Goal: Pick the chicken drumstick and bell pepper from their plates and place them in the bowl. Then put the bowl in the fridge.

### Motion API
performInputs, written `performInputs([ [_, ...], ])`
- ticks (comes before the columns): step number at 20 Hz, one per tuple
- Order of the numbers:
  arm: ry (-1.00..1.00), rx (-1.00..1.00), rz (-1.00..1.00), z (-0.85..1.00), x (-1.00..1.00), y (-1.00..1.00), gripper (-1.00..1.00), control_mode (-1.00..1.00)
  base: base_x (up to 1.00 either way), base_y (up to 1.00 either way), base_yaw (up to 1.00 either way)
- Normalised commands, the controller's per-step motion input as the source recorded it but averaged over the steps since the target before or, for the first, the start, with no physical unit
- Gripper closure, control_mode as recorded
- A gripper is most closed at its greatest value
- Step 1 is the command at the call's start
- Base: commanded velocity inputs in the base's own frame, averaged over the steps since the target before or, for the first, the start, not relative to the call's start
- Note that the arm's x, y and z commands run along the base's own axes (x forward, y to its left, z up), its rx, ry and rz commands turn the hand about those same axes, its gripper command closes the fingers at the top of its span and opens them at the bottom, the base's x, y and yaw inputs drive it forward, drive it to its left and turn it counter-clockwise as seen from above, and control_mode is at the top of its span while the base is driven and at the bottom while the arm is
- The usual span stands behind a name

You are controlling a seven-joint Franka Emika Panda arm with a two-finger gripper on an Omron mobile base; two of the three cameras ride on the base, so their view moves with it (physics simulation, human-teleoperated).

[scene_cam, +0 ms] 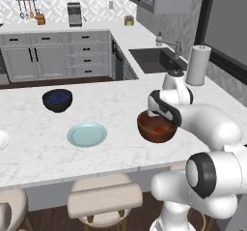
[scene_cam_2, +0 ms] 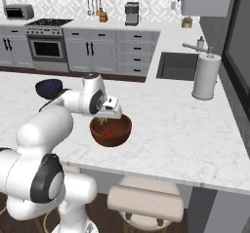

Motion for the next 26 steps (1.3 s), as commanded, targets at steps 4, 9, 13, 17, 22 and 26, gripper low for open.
performInputs([
  [4,0.0,0.0,0.0,-0.3,0.62,-0.21,1.0,-1.0,0.0,0.0,0.0],
  [9,-0.05,0.01,0.0,-0.43,0.07,-0.15,1.0,-1.0,0.0,0.0,0.0],
  [13,-0.09,0.0,0.0,-0.47,0.0,0.0,1.0,-1.0,0.0,0.0,0.0],
  [17,-0.12,0.0,0.0,-0.31,0.0,0.0,-1.0,-1.0,0.0,0.0,0.0],
  [22,-0.02,0.01,0.0,-0.01,0.06,-0.02,-1.0,-1.0,0.0,0.0,0.0],
  [26,0.0,-0.01,0.0,0.32,0.0,0.0,-1.0,-1.0,0.0,0.0,0.0],
])
